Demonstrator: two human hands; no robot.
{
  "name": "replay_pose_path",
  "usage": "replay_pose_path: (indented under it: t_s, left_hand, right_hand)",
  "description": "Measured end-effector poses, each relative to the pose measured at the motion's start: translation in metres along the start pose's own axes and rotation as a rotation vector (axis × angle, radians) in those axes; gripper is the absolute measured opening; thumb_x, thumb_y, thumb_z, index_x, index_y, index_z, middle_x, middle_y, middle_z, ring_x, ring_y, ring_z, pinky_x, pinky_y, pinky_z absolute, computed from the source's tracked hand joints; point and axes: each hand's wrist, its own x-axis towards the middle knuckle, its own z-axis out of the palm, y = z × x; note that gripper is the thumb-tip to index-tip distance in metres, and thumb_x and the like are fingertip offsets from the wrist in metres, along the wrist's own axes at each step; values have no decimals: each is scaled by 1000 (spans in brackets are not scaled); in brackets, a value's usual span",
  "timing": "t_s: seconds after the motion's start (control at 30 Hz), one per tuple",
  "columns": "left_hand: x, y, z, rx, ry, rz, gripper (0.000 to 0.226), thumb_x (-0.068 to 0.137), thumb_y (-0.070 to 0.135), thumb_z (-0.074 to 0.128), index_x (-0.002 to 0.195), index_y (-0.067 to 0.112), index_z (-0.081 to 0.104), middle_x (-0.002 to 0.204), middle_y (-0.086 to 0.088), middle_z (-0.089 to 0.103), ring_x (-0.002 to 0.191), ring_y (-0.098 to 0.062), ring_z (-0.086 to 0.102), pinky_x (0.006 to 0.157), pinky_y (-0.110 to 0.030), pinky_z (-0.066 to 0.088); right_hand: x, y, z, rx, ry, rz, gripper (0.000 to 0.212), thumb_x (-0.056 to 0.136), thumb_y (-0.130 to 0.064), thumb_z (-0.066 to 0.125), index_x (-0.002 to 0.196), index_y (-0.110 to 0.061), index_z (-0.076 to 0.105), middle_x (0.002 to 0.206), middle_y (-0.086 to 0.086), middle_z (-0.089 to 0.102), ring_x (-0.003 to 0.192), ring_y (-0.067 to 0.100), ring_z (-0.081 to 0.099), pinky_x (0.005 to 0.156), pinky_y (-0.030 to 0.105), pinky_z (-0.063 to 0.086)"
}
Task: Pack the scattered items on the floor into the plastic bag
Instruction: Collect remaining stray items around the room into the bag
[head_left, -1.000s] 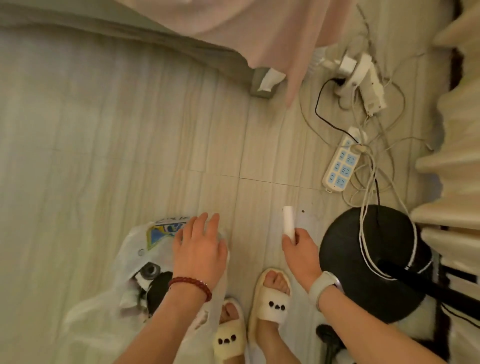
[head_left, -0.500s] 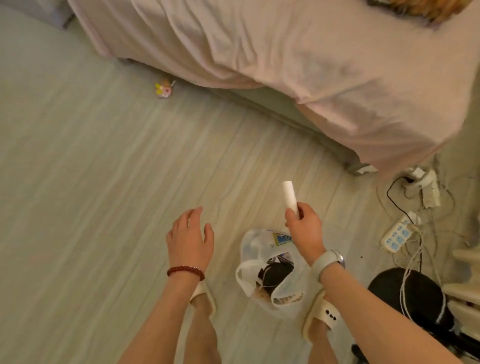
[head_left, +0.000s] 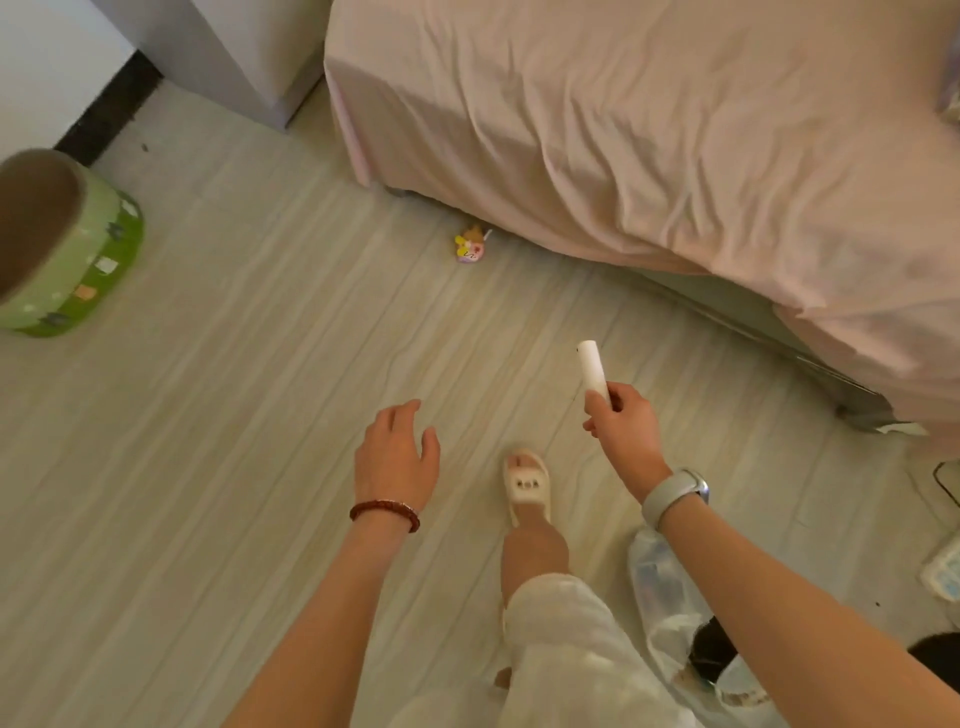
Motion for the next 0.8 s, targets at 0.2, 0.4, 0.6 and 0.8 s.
replay_pose_path:
  t_s: [0.2, 0.4, 0.6, 0.8]
  left_hand:
    - [169, 17, -39, -5, -58, 30, 39, 91, 21, 45, 129, 12, 44, 132, -11, 46, 120, -27, 45, 99, -42, 39]
    - [326, 34, -65, -10, -175, 78, 39, 92, 22, 44, 130, 14, 43, 133, -9, 44, 115, -23, 51, 92, -35, 43]
    - [459, 32, -43, 96, -413, 192, 38, 92, 22, 44, 130, 16, 42, 133, -8, 43, 113, -20, 50, 86, -27, 39]
    - [599, 2, 93, 381, -579, 330, 42, 92, 24, 42, 133, 12, 38, 138, -11, 38, 121, -27, 46, 97, -37, 40]
  right_hand:
    - [116, -75, 58, -34, 13, 101, 14, 87, -16, 47, 90, -4, 54, 80, 10, 56, 70, 25, 56, 53, 27, 41]
    - [218, -147, 105, -114, 17, 183, 21, 89, -18, 47, 104, -6, 55, 83, 7, 57, 72, 24, 58, 48, 23, 39]
    - [291, -154, 159, -19, 96, 377, 22, 88, -14, 46, 101, 0, 57, 80, 10, 57, 73, 31, 61, 52, 25, 41]
    - [397, -65, 256, 228, 304, 531, 22, 88, -15, 47, 97, 2, 58, 78, 12, 57, 78, 36, 62, 61, 34, 45]
